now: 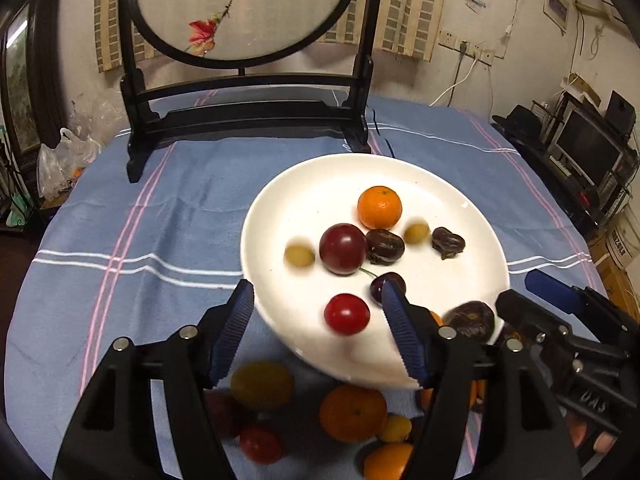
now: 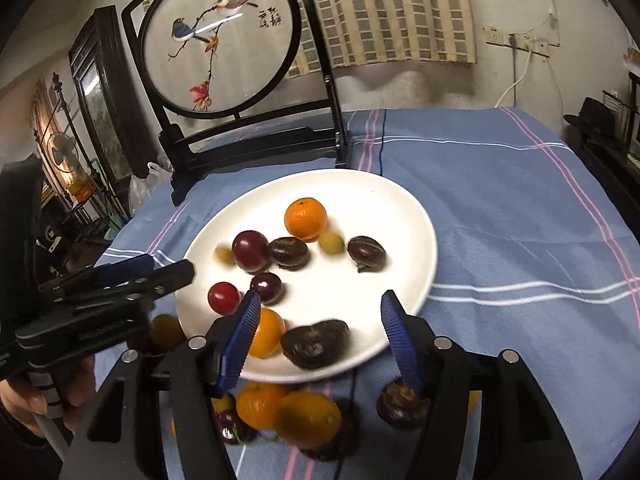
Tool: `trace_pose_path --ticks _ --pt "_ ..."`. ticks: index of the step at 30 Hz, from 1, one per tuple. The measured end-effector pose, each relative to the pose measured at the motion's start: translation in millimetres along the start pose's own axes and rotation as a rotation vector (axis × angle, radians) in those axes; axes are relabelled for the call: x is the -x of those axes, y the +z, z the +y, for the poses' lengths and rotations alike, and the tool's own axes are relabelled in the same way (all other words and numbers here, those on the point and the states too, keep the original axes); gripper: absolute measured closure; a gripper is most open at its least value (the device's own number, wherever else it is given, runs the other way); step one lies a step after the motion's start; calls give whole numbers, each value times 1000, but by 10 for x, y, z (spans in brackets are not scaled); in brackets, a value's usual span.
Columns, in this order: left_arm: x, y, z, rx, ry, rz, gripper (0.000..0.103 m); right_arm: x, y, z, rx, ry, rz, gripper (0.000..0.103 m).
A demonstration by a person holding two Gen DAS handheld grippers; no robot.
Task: Organize fruits
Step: 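Carry both small fruits over the plate and open both grippers, then withdraw both grippers from the plate toward the remaining fruits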
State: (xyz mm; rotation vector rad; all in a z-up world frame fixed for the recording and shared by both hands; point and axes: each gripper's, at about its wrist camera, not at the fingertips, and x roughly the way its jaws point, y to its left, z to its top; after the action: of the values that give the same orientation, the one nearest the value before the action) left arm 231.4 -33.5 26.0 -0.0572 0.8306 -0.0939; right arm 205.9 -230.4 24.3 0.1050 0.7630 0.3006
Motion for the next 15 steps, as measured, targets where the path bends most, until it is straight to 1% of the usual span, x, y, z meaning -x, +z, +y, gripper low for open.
trace_pose_path --ticks 3,5,8,10,13,15 --pt "112 -78 41 13 0 -5 29 103 -89 -57 -17 -7 9 40" --pt "181 -157 66 16 0 -8 29 187 -176 -93 -15 -20 14 40" --pt "251 -282 97 22 1 1 25 315 -316 -165 -11 -43 18 40" --pt "300 -388 115 25 -3 10 25 386 -406 -217 -13 -49 29 40" --pt "353 -553 145 33 -29 37 25 459 -498 -280 -9 -78 43 40" --pt "394 -658 162 35 -27 38 25 493 -564 -315 -8 -95 54 40"
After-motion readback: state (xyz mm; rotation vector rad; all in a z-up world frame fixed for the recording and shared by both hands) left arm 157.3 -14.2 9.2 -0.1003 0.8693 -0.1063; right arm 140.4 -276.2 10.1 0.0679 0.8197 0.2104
